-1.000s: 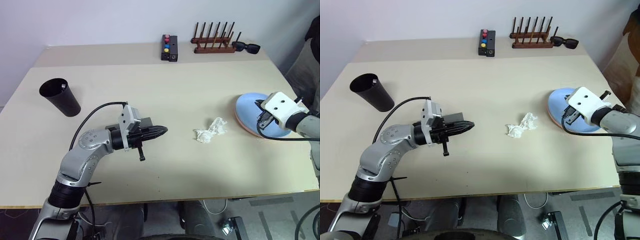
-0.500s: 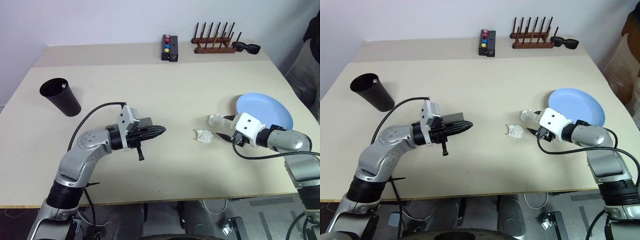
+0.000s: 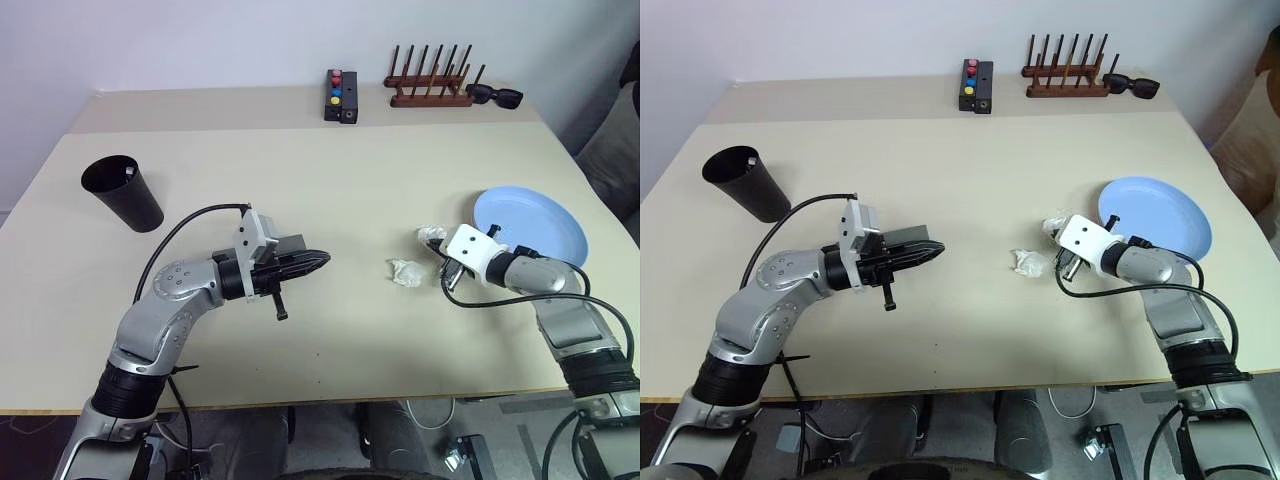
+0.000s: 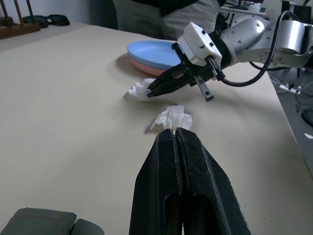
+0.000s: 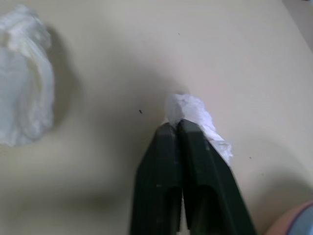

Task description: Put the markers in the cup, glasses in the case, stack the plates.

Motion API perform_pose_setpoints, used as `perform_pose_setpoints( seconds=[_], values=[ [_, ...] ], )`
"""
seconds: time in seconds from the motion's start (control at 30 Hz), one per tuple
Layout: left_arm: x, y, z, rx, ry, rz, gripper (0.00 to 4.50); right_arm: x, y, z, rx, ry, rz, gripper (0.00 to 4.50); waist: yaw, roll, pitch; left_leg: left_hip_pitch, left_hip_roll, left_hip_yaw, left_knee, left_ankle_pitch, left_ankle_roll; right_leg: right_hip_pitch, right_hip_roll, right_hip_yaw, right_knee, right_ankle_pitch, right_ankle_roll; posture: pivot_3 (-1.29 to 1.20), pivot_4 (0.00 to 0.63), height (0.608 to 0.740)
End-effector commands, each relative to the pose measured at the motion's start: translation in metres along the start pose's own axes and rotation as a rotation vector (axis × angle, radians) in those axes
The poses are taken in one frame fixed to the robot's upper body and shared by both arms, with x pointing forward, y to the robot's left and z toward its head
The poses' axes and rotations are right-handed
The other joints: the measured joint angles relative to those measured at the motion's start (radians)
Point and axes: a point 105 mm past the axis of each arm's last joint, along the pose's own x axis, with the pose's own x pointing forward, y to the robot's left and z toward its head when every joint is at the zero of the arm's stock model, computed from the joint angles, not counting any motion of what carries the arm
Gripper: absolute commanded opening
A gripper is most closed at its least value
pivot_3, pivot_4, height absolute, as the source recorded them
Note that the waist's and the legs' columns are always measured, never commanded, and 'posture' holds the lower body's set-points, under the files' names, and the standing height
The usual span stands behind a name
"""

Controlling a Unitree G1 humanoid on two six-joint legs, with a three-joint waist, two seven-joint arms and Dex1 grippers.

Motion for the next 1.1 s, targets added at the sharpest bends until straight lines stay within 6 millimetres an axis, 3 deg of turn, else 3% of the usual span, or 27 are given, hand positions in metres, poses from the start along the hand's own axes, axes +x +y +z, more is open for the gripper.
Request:
perform_pose_setpoints(
  seconds=[0.03,0.2,0.33,0.43,0.6,0.7,0.8,0.87,1.0,1.1],
  values=[
    [-0.002,-0.001,0.012,0.041,-0.041,0.002,0.00,-0.006,-0.017,0.014,-0.036,-0.050,-0.060,0.02,0.000,0.000,0.000,0.000,0.000,0.000,0.000,0.000,0.000,0.000,0.000,0.000,0.000,0.000,0.000,0.00,0.150,0.734],
    [-0.003,0.002,0.013,0.053,-0.044,0.018,0.00,-0.029,-0.056,0.038,-0.052,-0.105,-0.196,0.02,0.000,0.000,0.000,0.000,0.000,0.000,0.000,0.000,0.000,0.000,0.000,0.000,0.000,0.000,0.000,0.00,0.150,0.734],
    [-0.004,0.004,0.012,0.051,-0.047,0.028,0.00,-0.053,-0.089,0.031,-0.065,-0.041,-0.325,0.02,0.003,0.000,0.000,0.000,0.000,0.000,0.000,0.000,0.000,0.000,0.000,0.000,0.000,0.000,0.000,0.00,0.150,0.734],
    [-0.004,0.005,0.011,0.047,-0.046,0.029,0.00,-0.062,-0.096,0.020,-0.043,0.005,-0.355,0.02,0.002,0.000,0.000,0.000,0.000,0.000,0.000,0.000,0.000,0.000,0.000,0.000,0.000,0.000,0.000,0.00,0.150,0.734],
    [-0.002,0.005,0.009,0.044,-0.046,0.029,0.00,-0.068,-0.087,-0.018,-0.005,0.118,-0.342,0.02,0.001,0.000,0.000,0.000,0.000,0.000,0.000,0.000,0.000,0.000,0.000,0.000,0.000,0.000,0.000,0.00,0.150,0.734],
    [-0.003,0.006,0.009,0.042,-0.047,0.031,0.00,-0.069,-0.079,-0.026,-0.006,0.139,-0.315,0.87,-0.001,0.000,0.000,0.000,0.000,0.000,0.000,0.000,0.000,0.000,0.000,0.000,0.000,0.000,0.000,0.00,0.150,0.734],
    [-0.004,0.007,0.008,0.038,-0.043,0.034,0.00,-0.072,-0.082,-0.026,-0.040,0.145,-0.338,2.31,-0.004,0.000,0.000,0.000,0.000,0.000,0.000,0.000,0.000,0.000,0.000,0.000,0.000,0.000,0.000,0.00,0.150,0.734],
    [-0.005,0.008,0.007,0.036,-0.040,0.036,0.00,-0.073,-0.084,-0.023,-0.054,0.127,-0.348,3.23,-0.002,0.000,0.000,0.000,0.000,0.000,0.000,0.000,0.000,0.000,0.000,0.000,0.000,0.000,0.000,0.00,0.150,0.734],
    [-0.011,0.015,0.007,0.040,-0.033,0.061,0.00,-0.068,-0.072,0.004,-0.002,-0.020,-0.279,3.23,-0.001,0.000,0.000,0.000,0.000,0.000,0.000,0.000,0.000,0.000,0.000,0.000,0.000,0.000,0.000,0.00,0.150,0.734],
    [-0.022,0.022,0.006,0.046,-0.015,0.094,0.00,-0.058,-0.024,0.031,0.136,-0.158,-0.033,3.23,-0.002,0.000,0.000,0.000,0.000,0.000,-0.001,0.000,0.000,0.000,0.000,0.000,0.000,0.000,0.000,0.00,0.150,0.734]
  ],
)
